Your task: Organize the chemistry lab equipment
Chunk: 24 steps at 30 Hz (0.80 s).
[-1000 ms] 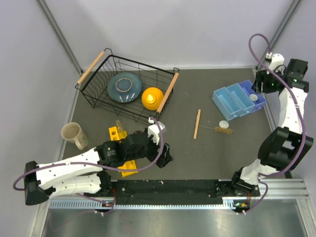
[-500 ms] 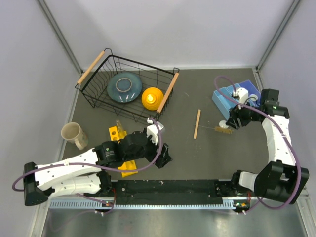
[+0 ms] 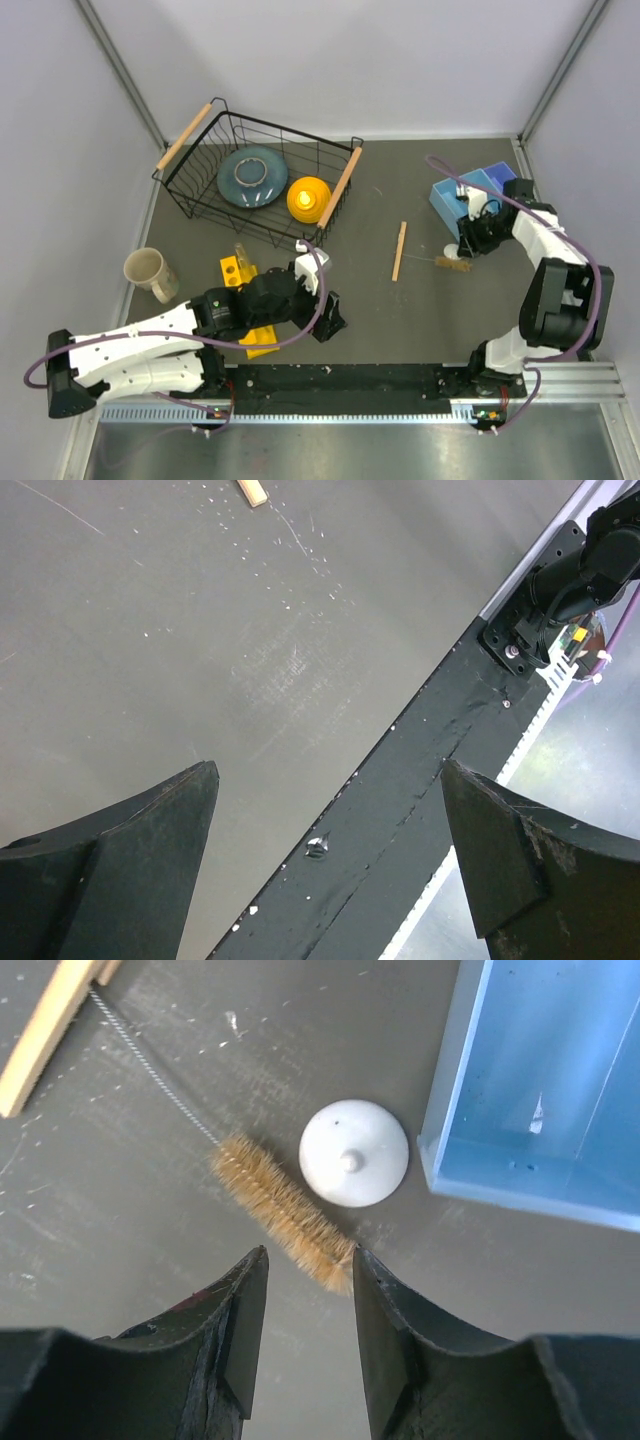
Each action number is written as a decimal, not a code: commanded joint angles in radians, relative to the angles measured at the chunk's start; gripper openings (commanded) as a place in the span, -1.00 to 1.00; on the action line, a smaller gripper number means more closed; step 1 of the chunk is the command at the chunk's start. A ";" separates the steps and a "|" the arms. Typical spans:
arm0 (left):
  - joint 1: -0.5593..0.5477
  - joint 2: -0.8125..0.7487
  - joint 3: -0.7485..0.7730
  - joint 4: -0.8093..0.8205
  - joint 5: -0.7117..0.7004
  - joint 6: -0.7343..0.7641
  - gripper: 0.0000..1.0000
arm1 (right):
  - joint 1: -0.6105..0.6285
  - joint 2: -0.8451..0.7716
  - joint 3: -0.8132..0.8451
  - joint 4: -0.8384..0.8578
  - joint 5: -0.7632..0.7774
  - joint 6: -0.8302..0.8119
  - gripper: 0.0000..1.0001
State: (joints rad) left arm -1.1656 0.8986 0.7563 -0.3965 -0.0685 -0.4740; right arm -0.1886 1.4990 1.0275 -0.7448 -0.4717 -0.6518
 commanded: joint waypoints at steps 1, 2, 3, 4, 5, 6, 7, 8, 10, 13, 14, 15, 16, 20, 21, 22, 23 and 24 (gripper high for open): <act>0.000 -0.021 -0.014 0.031 -0.010 -0.017 0.98 | 0.035 0.052 0.036 0.108 0.057 0.058 -0.21; 0.000 -0.021 -0.014 0.033 -0.010 -0.017 0.98 | 0.041 0.073 0.037 0.117 0.064 0.064 -0.21; 0.000 -0.018 -0.015 0.033 -0.008 -0.017 0.98 | 0.055 0.082 0.039 0.134 0.082 0.075 -0.22; 0.000 -0.020 -0.015 0.033 -0.010 -0.017 0.98 | 0.061 0.090 0.039 0.142 0.090 0.078 -0.22; 0.000 -0.018 -0.015 0.033 -0.011 -0.017 0.98 | 0.069 0.105 0.039 0.150 0.099 0.083 -0.23; 0.000 -0.018 -0.015 0.031 -0.010 -0.017 0.98 | 0.075 0.113 0.037 0.165 0.119 0.089 -0.23; 0.000 -0.020 -0.015 0.031 -0.010 -0.015 0.98 | 0.089 0.118 0.037 0.173 0.128 0.092 -0.24; 0.000 -0.020 -0.015 0.033 -0.011 -0.015 0.98 | 0.093 0.128 0.036 0.180 0.139 0.096 -0.24; 0.000 -0.020 -0.015 0.031 -0.011 -0.015 0.98 | 0.109 0.138 0.036 0.202 0.174 0.103 -0.24; 0.000 -0.018 -0.017 0.033 -0.011 -0.015 0.98 | 0.120 0.155 0.039 0.219 0.212 0.113 -0.29; 0.000 -0.020 -0.017 0.033 -0.011 -0.015 0.98 | 0.121 0.158 0.039 0.222 0.217 0.116 -0.29; 0.000 -0.018 -0.018 0.033 -0.011 -0.015 0.98 | 0.121 0.162 0.042 0.225 0.219 0.119 -0.29; 0.000 -0.020 -0.018 0.031 -0.011 -0.015 0.98 | 0.124 0.164 0.042 0.228 0.217 0.121 -0.29; -0.002 -0.017 -0.018 0.033 -0.011 -0.014 0.98 | 0.138 0.173 0.049 0.231 0.211 0.135 -0.31; 0.000 -0.015 -0.018 0.033 -0.011 -0.014 0.98 | 0.141 0.176 0.052 0.232 0.211 0.138 -0.31; 0.000 -0.015 -0.018 0.031 -0.011 -0.014 0.98 | 0.144 0.181 0.055 0.234 0.211 0.142 -0.32; 0.000 -0.015 -0.017 0.033 -0.011 -0.014 0.98 | 0.146 0.182 0.059 0.236 0.208 0.152 -0.33; 0.000 -0.017 -0.018 0.033 -0.011 -0.014 0.98 | 0.146 0.185 0.063 0.236 0.202 0.155 -0.34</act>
State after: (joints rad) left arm -1.1656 0.8940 0.7422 -0.3969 -0.0685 -0.4812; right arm -0.0624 1.6718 1.0317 -0.5598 -0.2592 -0.5266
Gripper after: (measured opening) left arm 0.987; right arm 0.339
